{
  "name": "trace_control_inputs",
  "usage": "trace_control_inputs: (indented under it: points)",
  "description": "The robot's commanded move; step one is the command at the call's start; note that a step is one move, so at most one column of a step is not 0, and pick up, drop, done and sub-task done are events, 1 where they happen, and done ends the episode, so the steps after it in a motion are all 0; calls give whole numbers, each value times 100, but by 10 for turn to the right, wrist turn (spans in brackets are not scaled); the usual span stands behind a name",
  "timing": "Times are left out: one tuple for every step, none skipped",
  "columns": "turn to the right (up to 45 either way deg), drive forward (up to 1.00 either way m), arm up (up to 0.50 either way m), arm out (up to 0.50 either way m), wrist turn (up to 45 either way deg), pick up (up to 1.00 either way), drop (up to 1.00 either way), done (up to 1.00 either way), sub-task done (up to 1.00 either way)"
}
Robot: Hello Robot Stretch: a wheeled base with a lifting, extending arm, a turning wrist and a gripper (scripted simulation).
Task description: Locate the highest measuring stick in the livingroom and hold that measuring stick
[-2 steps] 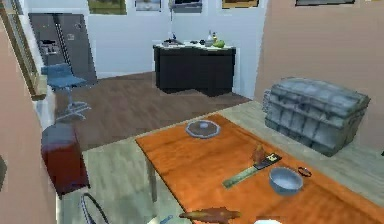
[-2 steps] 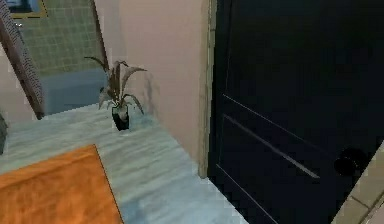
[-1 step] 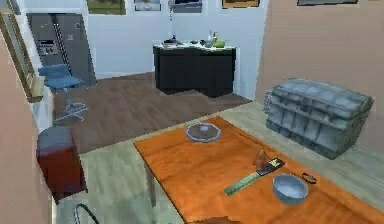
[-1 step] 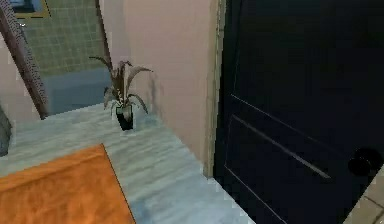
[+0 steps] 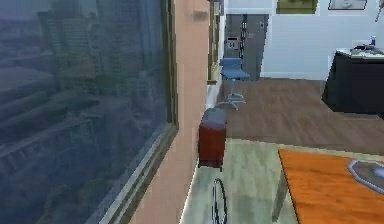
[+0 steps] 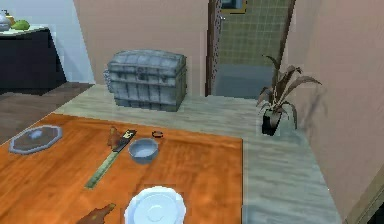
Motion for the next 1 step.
trace_control_inputs:
  points:
    - [-240,0,0,0,0,0,0,0,0]
